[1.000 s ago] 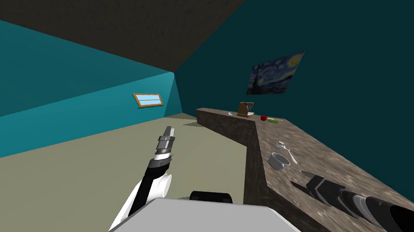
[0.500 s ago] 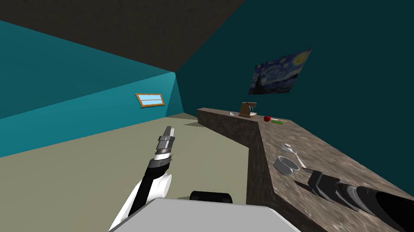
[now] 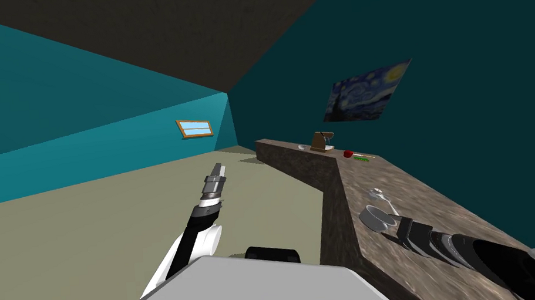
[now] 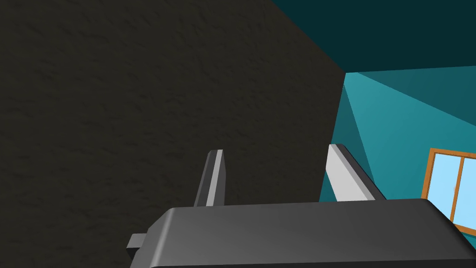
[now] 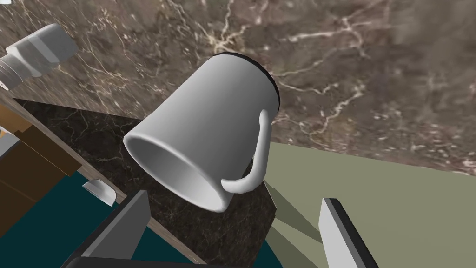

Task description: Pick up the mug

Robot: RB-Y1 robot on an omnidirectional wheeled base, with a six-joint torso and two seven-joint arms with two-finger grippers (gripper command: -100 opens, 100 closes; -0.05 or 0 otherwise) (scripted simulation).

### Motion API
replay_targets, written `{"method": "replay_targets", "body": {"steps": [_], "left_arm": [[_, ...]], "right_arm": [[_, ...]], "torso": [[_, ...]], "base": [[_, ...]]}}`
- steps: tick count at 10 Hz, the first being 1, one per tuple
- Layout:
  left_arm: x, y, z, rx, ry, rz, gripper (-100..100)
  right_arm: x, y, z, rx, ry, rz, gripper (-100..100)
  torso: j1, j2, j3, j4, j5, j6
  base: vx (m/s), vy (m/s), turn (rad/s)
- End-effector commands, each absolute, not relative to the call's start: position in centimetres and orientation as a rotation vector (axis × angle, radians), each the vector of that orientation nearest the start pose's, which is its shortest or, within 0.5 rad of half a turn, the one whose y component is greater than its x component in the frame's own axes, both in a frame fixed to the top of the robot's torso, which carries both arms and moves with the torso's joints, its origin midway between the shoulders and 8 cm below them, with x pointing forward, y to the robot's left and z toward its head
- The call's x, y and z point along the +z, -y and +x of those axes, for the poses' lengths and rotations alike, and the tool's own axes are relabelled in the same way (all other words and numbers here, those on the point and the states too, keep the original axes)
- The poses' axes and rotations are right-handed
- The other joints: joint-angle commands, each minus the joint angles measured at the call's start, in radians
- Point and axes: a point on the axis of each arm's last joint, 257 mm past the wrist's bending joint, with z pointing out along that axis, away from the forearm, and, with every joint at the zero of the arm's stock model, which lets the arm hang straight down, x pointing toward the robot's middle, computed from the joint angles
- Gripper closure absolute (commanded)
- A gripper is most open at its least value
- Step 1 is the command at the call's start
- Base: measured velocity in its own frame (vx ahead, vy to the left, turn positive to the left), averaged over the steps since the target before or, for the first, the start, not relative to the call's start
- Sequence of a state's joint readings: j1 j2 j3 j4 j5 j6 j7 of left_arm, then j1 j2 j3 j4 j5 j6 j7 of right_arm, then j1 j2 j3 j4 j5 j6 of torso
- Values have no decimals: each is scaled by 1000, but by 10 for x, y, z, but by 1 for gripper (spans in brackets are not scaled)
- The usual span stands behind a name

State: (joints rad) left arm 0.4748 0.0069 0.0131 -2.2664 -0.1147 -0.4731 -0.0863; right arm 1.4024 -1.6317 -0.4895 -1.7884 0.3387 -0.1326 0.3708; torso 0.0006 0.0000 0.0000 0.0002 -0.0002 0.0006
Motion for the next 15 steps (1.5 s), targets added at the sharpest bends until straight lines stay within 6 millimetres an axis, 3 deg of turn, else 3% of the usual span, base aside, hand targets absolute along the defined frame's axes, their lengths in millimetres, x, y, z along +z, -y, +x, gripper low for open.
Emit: {"method": "replay_targets", "body": {"steps": [1, 10, 11, 12, 15], "left_arm": [[20, -269, 355, -1140, -714, -559, 0], [20, -269, 355, -1140, -714, -559, 0], [20, -269, 355, -1140, -714, -559, 0], [20, -269, 355, -1140, -714, -559, 0], [20, -269, 355, -1140, -714, -559, 0]], "right_arm": [[-254, 589, 255, -378, -2392, -764, -100], [-271, 655, 213, -499, -2511, -401, -100], [-270, 652, 218, -491, -2503, -428, -100], [-271, 653, 217, -492, -2504, -422, 100], [-270, 653, 217, -492, -2503, -418, 100]], "torso": [[0, 0, 0, 0, 0, 0], [-2, 10, 6, 2, 0, 1], [-2, 9, 5, 2, -1, 0], [-3, 5, 3, 2, 0, 1], [-4, 1, 1, 0, -1, 1]], "base": [[-48, -10, 237], [-141, -12, 332], [-52, 2, 81], [-9, 0, -18], [0, 0, 0]]}}
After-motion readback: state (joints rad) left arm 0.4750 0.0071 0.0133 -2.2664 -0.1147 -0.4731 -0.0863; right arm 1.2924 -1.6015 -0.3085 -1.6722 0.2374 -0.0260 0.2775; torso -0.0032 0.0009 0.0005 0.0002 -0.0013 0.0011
